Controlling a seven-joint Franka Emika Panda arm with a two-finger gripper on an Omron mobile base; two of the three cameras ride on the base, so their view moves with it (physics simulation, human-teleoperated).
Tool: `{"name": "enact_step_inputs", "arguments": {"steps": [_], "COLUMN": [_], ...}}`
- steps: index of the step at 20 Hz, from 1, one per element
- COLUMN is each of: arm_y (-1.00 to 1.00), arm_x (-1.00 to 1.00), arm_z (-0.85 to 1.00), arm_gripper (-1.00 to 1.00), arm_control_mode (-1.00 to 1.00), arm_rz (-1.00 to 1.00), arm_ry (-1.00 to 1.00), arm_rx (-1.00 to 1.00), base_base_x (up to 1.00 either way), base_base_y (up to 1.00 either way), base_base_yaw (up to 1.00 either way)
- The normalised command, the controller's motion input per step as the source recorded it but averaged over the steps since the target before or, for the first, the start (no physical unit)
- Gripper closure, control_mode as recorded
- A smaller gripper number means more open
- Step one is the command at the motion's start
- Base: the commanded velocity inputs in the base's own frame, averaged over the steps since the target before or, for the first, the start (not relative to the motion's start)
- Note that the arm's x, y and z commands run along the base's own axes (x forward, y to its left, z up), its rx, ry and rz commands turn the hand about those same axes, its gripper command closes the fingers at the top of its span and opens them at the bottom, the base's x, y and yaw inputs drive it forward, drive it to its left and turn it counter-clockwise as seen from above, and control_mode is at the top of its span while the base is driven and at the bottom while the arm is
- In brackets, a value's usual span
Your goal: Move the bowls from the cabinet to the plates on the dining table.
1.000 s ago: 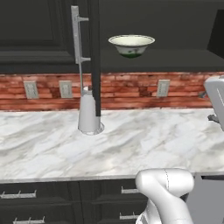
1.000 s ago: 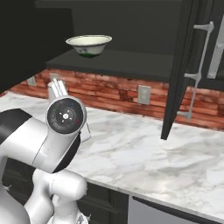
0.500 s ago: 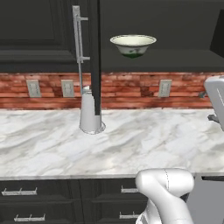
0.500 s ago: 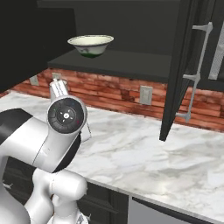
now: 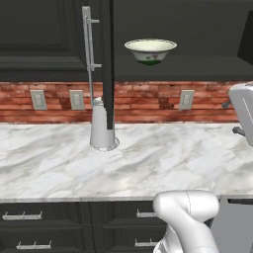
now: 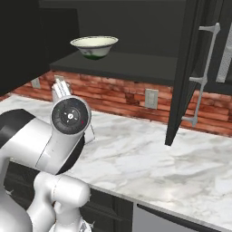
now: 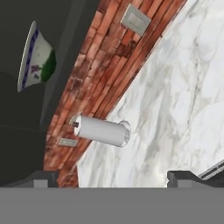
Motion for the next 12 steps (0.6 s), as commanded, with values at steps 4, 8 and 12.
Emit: {"name": "enact_step_inputs", "arguments": {"steps": [4, 8, 12], "arm_y": [0.02, 0.06, 0.07], "arm_x": [0.22, 0.18, 0.21], "arm_z": [0.16, 0.28, 0.26], "arm_gripper": [-1.0, -1.0, -1.0], "arm_control_mode": [-1.0, -1.0, -1.0], "arm_rz": [0.0, 0.0, 0.0], "arm_ry": [-0.04, -0.06, -0.06], "arm_rx": [0.0, -0.03, 0.0], "base_base_x": [0.0, 0.0, 0.0], "base_base_y": [0.0, 0.0, 0.0], "base_base_yaw": [0.0, 0.0, 0.0]}}
